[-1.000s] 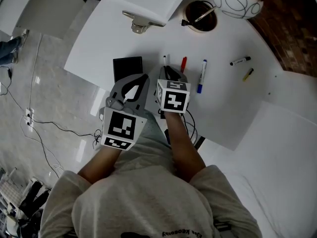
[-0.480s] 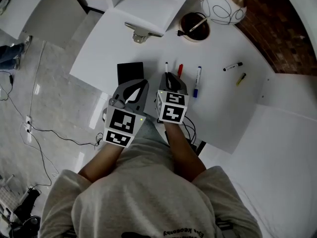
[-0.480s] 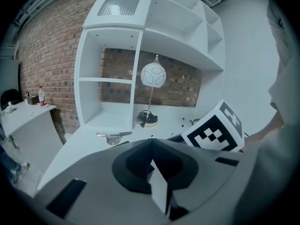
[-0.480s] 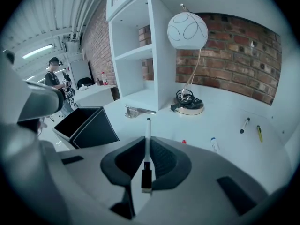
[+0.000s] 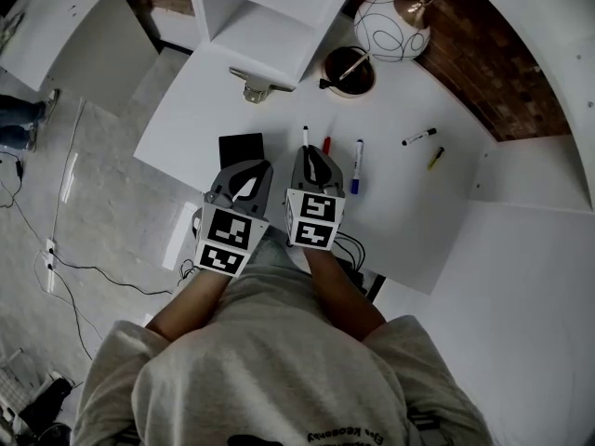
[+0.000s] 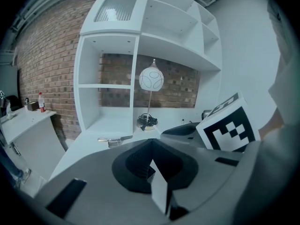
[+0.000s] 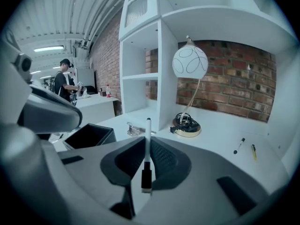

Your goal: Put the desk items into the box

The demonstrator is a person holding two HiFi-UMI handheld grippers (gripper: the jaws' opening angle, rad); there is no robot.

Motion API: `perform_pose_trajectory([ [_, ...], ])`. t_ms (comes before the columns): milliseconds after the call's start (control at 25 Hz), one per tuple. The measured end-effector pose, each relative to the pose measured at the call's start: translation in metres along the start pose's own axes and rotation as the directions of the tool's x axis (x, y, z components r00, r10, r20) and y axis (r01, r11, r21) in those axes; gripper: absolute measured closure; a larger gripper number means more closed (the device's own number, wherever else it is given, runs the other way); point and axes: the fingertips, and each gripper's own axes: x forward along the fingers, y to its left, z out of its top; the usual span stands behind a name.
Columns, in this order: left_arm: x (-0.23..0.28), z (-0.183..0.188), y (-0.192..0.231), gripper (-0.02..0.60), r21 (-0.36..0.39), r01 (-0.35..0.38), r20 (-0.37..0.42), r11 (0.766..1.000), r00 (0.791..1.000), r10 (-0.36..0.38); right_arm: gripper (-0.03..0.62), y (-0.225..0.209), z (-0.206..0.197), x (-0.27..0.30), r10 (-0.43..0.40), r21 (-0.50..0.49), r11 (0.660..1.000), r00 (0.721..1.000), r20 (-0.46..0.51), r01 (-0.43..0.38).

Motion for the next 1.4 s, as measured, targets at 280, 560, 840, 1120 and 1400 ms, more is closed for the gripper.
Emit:
perform_pose_trajectory([
  [280,-0.007,0.005,0.001,0.577,-0.02,0.004,0.02,1.0,1.0,-0.003,0.546,0.006,0.019,-0.015,-0.004,-0.002,1.0,0.996,0.094,0.004],
  [560,-0.016,0.013,0.008,0.577,-0.02,-0.028,0.055,0.999,0.998,0.029,0.546,0.012,0.049,-0.03,0.019,-0.004,1.0,0.976,0.219,-0.019],
  [840,-0.028,0.018,0.016,0.577,-0.009,-0.071,0.092,0.997,0.993,0.071,0.546,0.033,0.062,-0.041,0.083,-0.05,0.996,0.956,0.28,-0.072],
  [1120,-0.038,0.017,0.024,0.577,-0.016,-0.107,0.103,0.994,0.989,0.108,0.546,0.049,0.069,-0.042,0.134,-0.074,0.99,0.944,0.302,-0.117],
  [1400,-0.049,0.01,0.04,0.577,-0.05,-0.157,0.106,0.986,0.981,0.162,0.546,0.076,0.073,-0.036,0.206,-0.11,0.977,0.93,0.305,-0.181],
])
